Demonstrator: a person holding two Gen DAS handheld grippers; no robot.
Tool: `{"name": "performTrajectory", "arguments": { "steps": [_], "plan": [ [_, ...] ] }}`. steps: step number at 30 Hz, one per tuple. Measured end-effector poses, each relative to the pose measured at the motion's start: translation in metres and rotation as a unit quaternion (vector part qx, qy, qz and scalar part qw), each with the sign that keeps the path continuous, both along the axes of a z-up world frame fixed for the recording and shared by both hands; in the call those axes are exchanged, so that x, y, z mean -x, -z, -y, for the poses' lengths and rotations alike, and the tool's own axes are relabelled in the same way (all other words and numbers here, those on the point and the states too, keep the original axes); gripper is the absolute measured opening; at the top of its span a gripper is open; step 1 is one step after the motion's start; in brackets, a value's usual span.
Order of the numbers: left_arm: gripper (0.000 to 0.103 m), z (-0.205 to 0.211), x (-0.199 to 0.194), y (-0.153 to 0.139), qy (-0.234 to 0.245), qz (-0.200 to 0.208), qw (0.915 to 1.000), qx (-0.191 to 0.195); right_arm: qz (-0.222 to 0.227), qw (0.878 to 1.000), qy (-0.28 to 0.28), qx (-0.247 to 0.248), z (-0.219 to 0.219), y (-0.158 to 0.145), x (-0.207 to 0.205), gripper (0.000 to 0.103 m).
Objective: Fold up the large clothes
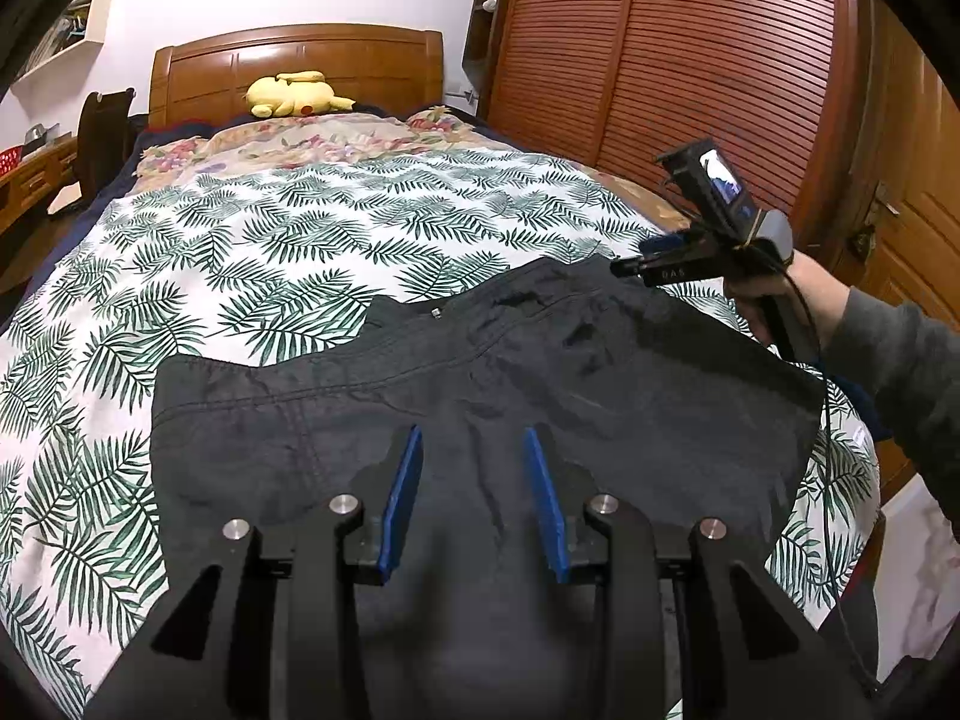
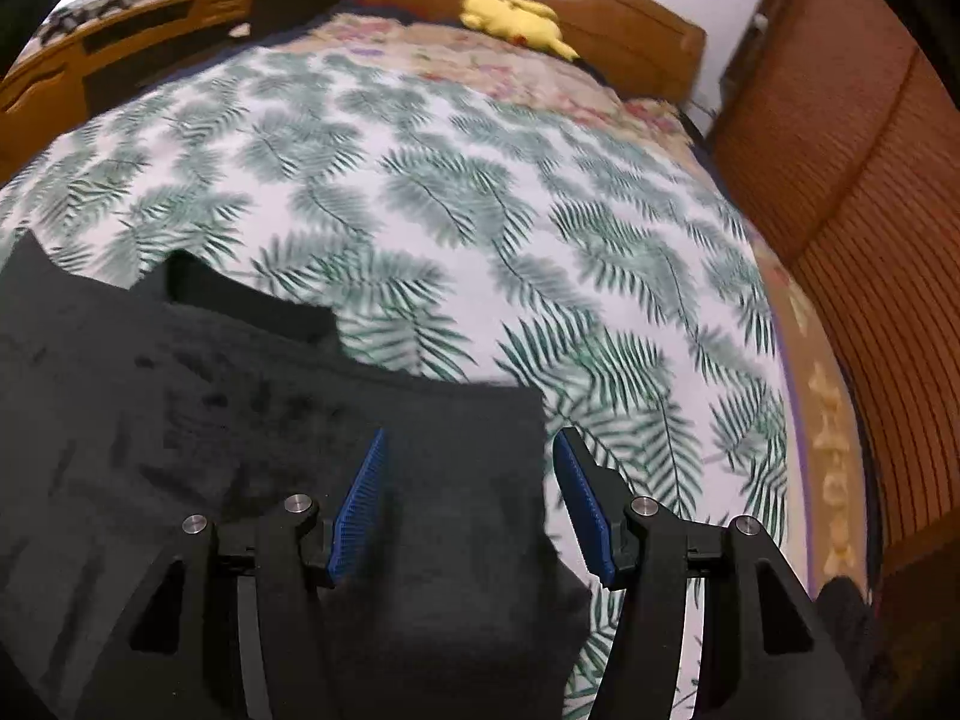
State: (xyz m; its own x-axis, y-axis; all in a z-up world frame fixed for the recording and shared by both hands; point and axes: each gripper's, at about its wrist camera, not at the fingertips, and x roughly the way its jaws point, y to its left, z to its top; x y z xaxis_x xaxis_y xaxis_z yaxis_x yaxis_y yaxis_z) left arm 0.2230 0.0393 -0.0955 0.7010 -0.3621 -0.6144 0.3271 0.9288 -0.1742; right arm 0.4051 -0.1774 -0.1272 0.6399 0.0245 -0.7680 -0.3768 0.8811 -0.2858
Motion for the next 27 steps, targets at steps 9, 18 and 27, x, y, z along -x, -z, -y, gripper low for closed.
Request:
{"name": "performTrajectory", "arguments": {
  "steps": [9, 18, 27],
  "plan": [
    [0.034, 0.008, 0.004, -0.005, -0.006, 0.012, 0.9999, 0.005, -0.058, 0.995, 0.061, -0.046, 0.04, 0.034, -0.02, 0.058],
    [0.034, 0.023, 0.001, 0.002, 0.005, 0.005, 1.0, -0.001, -0.018, 0.998, 0.041, -0.049, 0.037, 0.031, -0.01, 0.003],
    [0.034, 0.029, 0.006, 0.003, 0.015, 0.006, 0.9999, -0.006, -0.004, 0.996, 0.069, -0.049, 0.035, 0.012, -0.009, 0.009]
  ]
}}
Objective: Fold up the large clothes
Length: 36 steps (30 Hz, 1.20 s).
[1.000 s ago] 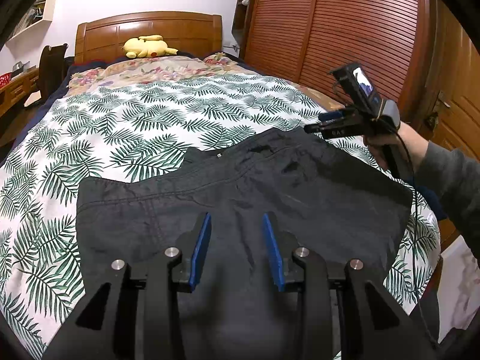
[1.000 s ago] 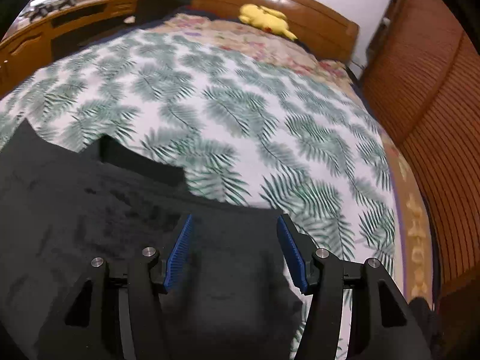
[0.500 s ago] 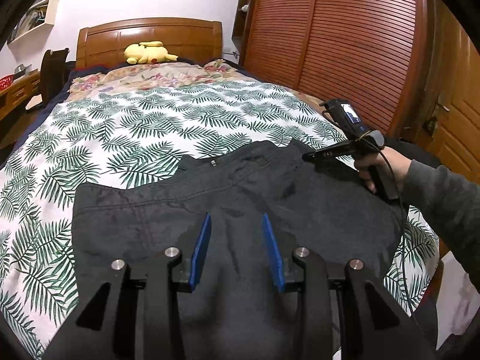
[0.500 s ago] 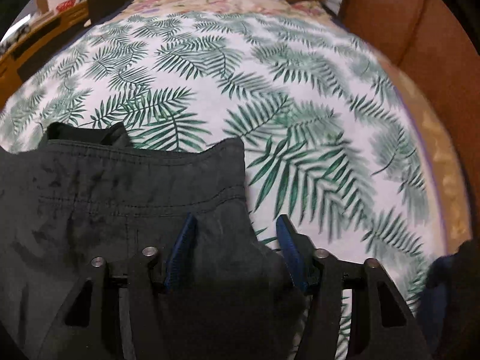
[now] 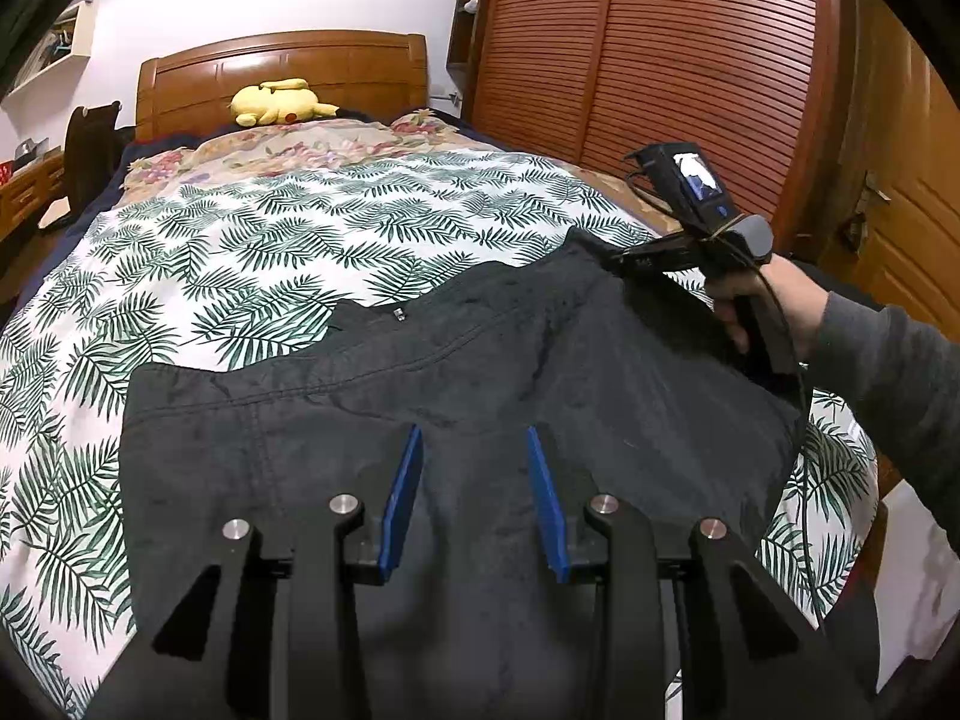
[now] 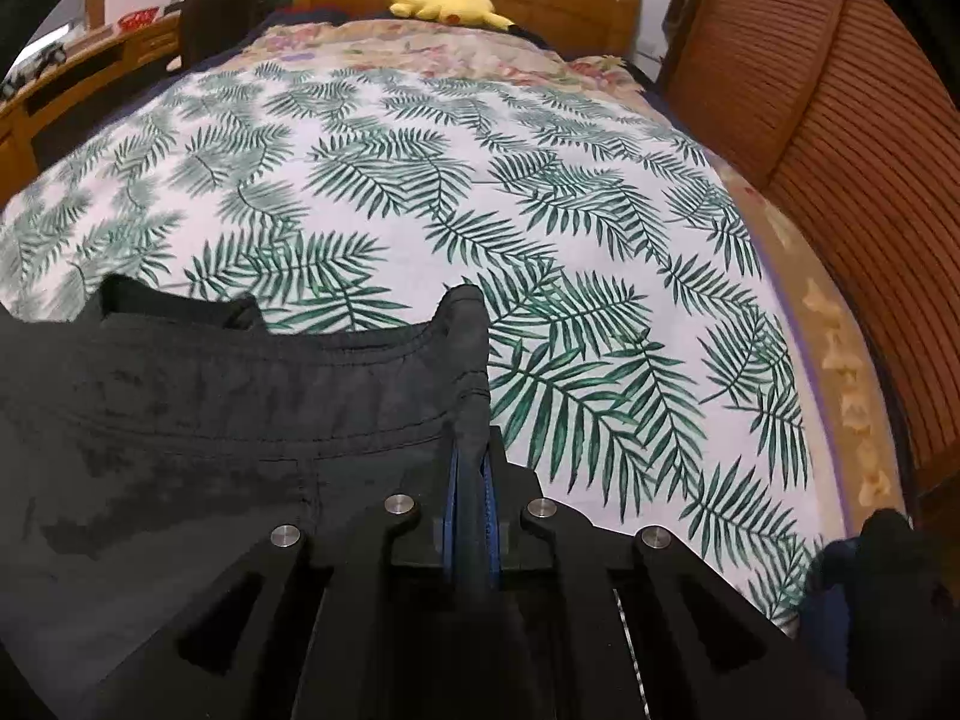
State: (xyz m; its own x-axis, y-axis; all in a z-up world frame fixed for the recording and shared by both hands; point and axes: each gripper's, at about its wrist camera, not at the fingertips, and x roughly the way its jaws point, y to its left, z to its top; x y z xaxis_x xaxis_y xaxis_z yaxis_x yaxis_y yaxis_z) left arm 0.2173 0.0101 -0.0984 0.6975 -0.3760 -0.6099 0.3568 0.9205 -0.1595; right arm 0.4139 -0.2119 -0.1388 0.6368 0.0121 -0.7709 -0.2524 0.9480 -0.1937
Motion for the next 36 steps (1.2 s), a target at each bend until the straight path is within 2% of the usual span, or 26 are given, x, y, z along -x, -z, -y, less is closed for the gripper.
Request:
{"name": "performTrajectory", "arguments": {
  "steps": [1, 2, 3, 4, 5, 7, 17, 22, 28, 32, 36],
  "plan": [
    [0.034, 0.0, 0.0, 0.0, 0.002, 0.0, 1.0, 0.0, 0.001, 1.0, 0.001, 0.001, 0.0, -0.002, 0.003, 0.011],
    [0.034, 0.002, 0.001, 0.0, 0.003, 0.001, 1.0, -0.001, 0.003, 1.0, -0.001, 0.005, -0.002, -0.005, 0.009, 0.017],
    [0.034, 0.003, 0.002, -0.001, 0.005, 0.002, 1.0, -0.002, 0.005, 1.0, -0.003, 0.006, -0.002, -0.007, 0.013, 0.031],
    [0.034, 0.005, 0.003, -0.001, 0.007, 0.003, 1.0, -0.003, 0.008, 1.0, -0.009, 0.006, -0.002, -0.011, 0.021, 0.04],
    [0.034, 0.008, 0.005, -0.002, 0.01, 0.003, 0.9999, -0.004, 0.015, 1.0, -0.013, 0.006, -0.003, -0.014, 0.028, 0.057],
    [0.034, 0.012, 0.007, -0.002, 0.012, 0.005, 0.9999, -0.006, 0.033, 0.999, -0.012, 0.013, 0.0, -0.02, 0.048, 0.066],
    [0.034, 0.031, 0.019, -0.004, 0.032, 0.01, 0.9993, -0.017, 0.012, 0.999, -0.037, -0.024, 0.024, -0.013, 0.14, 0.066],
    [0.034, 0.043, 0.028, -0.005, 0.046, 0.012, 0.9987, -0.02, 0.005, 0.999, -0.029, -0.03, 0.042, -0.002, 0.176, 0.066],
    [0.034, 0.052, 0.038, -0.002, 0.054, 0.012, 0.998, -0.029, -0.001, 0.999, -0.019, -0.032, 0.057, 0.007, 0.2, 0.066],
    [0.034, 0.053, 0.048, 0.002, 0.056, 0.012, 0.9976, -0.039, -0.006, 0.999, -0.004, -0.033, 0.067, 0.01, 0.203, 0.077],
    [0.034, 0.051, 0.057, 0.007, 0.053, 0.008, 0.9975, -0.045, -0.019, 0.999, 0.006, -0.041, 0.074, 0.016, 0.205, 0.081]
  ]
}}
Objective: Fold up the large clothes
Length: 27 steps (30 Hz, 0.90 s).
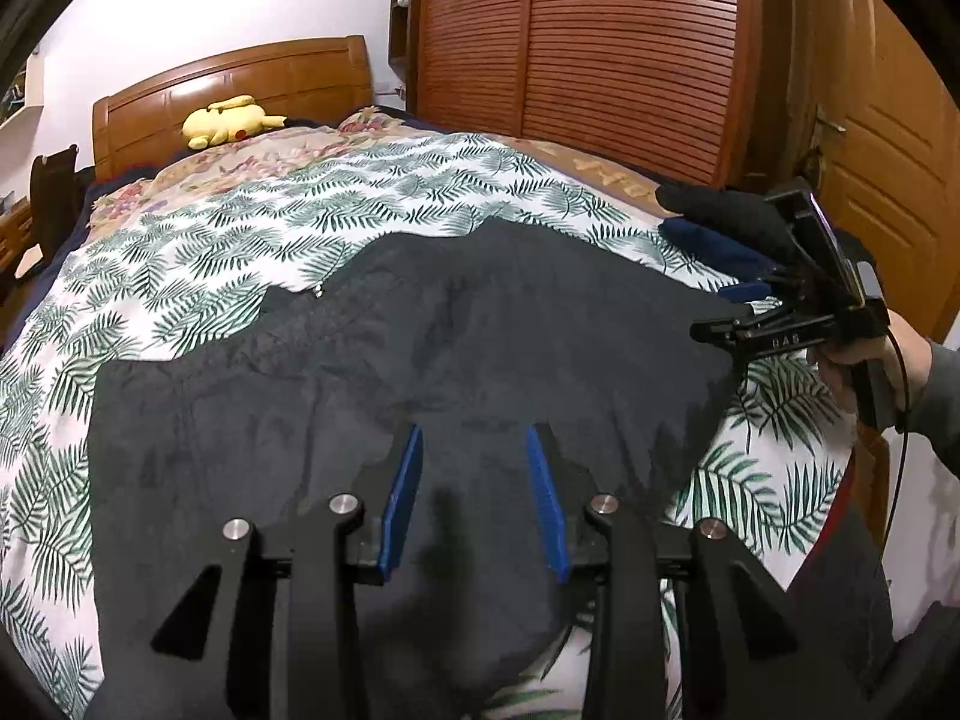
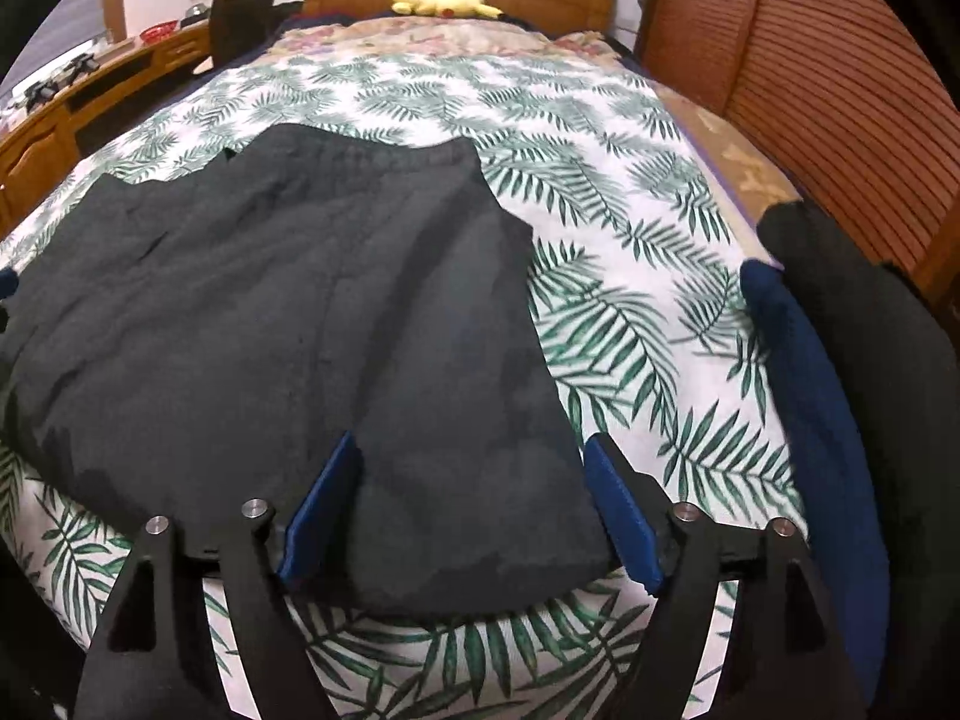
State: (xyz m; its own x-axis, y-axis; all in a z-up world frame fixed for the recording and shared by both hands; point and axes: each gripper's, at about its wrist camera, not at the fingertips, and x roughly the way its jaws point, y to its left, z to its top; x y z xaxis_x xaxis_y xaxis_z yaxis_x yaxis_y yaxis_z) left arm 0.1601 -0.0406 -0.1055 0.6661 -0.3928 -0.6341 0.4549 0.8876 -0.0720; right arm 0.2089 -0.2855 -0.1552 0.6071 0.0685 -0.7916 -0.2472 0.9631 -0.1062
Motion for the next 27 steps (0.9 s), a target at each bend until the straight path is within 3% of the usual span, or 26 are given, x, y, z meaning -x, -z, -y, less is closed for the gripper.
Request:
{"name": "performTrajectory", "arguments": {
  "steps": [9, 27],
  "plan": [
    [0.034, -0.012, 0.019, 0.008, -0.009, -0.006, 0.9999, -0.006, -0.042, 0.998, 0.035, -0.043, 0.016, 0.015, -0.002, 0.089],
    [0.034, -0.028, 0.042, 0.031, -0.026, -0.024, 0.9994, -0.005, -0.077, 0.991, 0.05, -0.093, 0.022, 0.029, -0.002, 0.088]
  ]
}}
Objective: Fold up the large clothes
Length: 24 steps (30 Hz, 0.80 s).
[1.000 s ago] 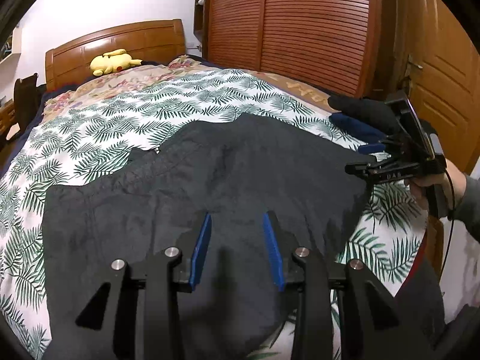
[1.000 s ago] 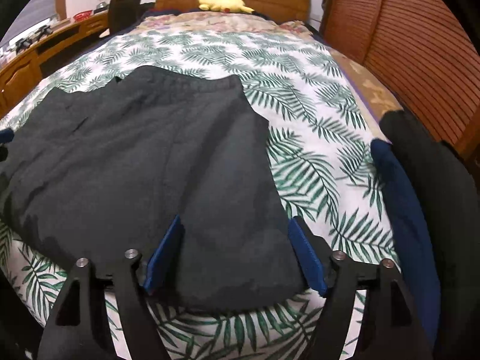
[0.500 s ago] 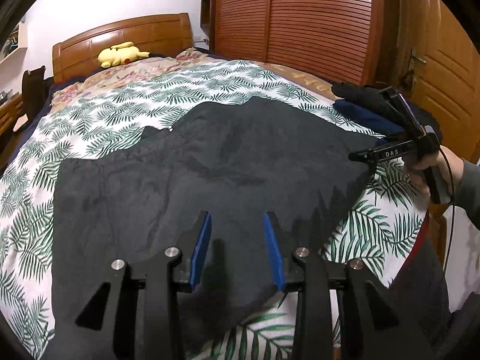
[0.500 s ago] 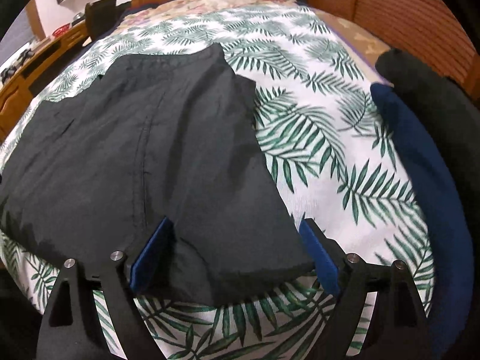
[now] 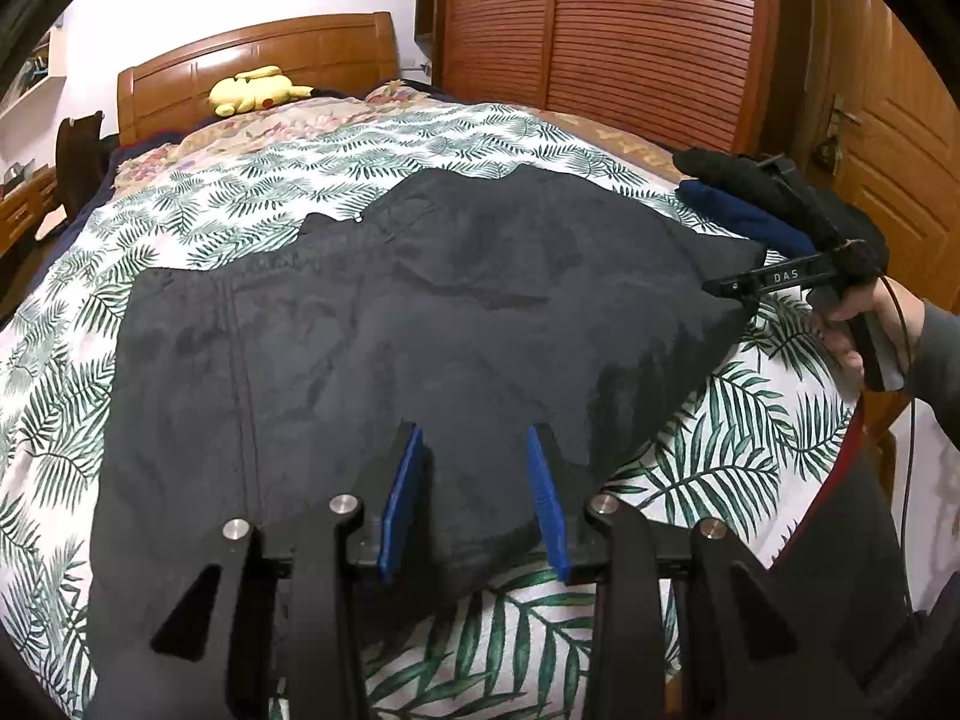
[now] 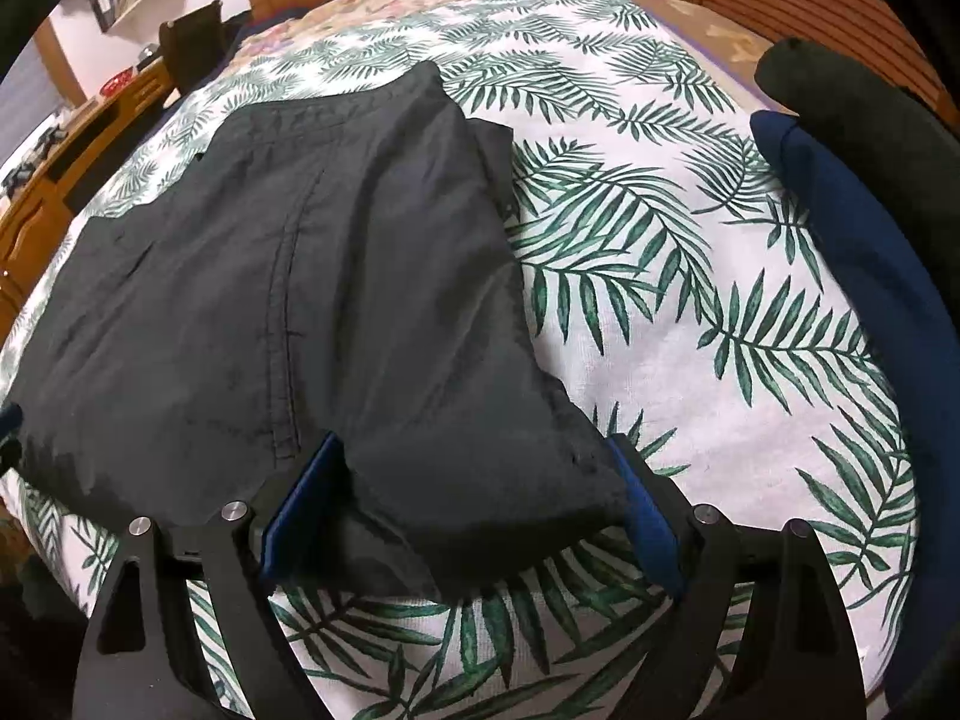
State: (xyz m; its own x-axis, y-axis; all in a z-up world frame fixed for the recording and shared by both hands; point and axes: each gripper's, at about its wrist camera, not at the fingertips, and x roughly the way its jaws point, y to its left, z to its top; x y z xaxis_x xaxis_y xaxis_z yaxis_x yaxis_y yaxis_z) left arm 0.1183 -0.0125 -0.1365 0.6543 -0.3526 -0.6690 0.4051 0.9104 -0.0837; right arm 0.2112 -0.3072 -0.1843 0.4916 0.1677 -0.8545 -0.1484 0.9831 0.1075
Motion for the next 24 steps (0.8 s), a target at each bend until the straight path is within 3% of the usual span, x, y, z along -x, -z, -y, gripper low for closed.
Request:
{"name": "performTrajectory", "arguments": {
  "steps": [2, 4, 6, 7, 9, 24],
  "plan": [
    [0.034, 0.0, -0.001, 0.001, 0.003, -0.001, 1.0, 0.002, 0.0, 1.0, -0.002, -0.005, -0.001, 0.001, 0.0, 0.084],
    [0.034, 0.0, -0.003, 0.003, 0.005, -0.004, 1.0, 0.006, -0.002, 1.0, -0.012, -0.015, -0.003, 0.0, 0.002, 0.072],
    [0.034, -0.001, -0.006, 0.005, 0.005, -0.009, 0.9999, 0.01, -0.006, 0.999, -0.024, -0.026, -0.006, -0.002, 0.004, 0.05],
    [0.034, -0.002, -0.006, 0.006, 0.005, -0.011, 0.9998, 0.014, -0.007, 0.999, -0.029, -0.025, -0.01, -0.004, 0.005, 0.048],
    [0.034, -0.005, -0.007, 0.007, 0.005, -0.015, 0.9996, 0.021, -0.007, 0.999, -0.037, -0.023, -0.015, -0.005, 0.004, 0.035],
    [0.034, -0.028, 0.002, -0.007, -0.015, 0.003, 0.9992, 0.036, 0.049, 0.998, -0.041, 0.014, -0.031, -0.031, 0.012, 0.012]
  ]
}}
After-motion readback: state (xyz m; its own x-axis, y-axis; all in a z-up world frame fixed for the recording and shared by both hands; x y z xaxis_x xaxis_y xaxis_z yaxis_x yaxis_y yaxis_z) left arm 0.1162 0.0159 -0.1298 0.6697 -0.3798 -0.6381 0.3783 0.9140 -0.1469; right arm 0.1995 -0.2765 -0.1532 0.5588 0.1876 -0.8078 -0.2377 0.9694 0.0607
